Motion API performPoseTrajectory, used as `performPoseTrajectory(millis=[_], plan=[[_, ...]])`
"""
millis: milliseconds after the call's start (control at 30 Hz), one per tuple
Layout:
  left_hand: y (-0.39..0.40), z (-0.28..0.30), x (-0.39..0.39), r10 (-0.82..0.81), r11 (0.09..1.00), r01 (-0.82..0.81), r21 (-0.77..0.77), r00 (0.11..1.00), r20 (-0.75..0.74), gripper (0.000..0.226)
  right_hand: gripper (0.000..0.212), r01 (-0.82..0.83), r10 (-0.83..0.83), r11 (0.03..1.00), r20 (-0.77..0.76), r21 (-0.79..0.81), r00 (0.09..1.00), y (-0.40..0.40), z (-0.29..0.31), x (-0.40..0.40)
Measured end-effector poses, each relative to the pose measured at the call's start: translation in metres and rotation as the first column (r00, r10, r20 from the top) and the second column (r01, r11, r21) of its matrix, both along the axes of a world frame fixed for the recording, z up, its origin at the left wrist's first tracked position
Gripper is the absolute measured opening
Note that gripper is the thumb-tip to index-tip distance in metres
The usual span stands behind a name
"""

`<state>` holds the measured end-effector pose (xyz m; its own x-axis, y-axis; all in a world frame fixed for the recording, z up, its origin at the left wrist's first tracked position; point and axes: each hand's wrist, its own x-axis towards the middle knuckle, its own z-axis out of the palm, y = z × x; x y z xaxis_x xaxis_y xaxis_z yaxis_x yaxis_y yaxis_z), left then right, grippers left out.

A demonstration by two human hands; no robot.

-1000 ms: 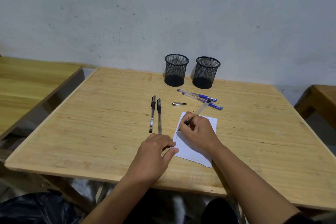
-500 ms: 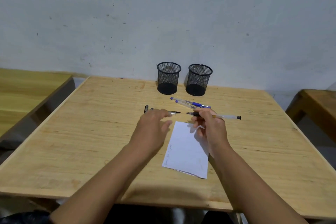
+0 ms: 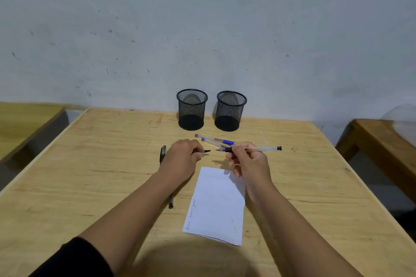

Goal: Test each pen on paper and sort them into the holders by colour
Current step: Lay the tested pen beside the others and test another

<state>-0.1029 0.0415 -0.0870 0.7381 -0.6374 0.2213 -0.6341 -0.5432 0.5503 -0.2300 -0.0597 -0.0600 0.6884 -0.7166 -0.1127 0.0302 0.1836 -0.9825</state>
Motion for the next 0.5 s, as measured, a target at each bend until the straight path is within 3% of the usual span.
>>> performPoseTrajectory(millis=[167, 500], plan=[[0.009, 0.014, -0.012, -0.026, 0.99, 0.024, -0.142, 1.0, -0.011, 0.014, 0.015, -0.021, 0.022, 0.999, 0.042, -0.034, 0.999, 0.003, 0.001, 0.004], [0.014, 0.032, -0.03, -0.096, 0.967, 0.108, -0.231, 0.994, 0.061, 0.012, 0.015, -0.1, 0.108, 0.989, 0.07, -0.104, 0.992, 0.008, 0.008, 0.005]])
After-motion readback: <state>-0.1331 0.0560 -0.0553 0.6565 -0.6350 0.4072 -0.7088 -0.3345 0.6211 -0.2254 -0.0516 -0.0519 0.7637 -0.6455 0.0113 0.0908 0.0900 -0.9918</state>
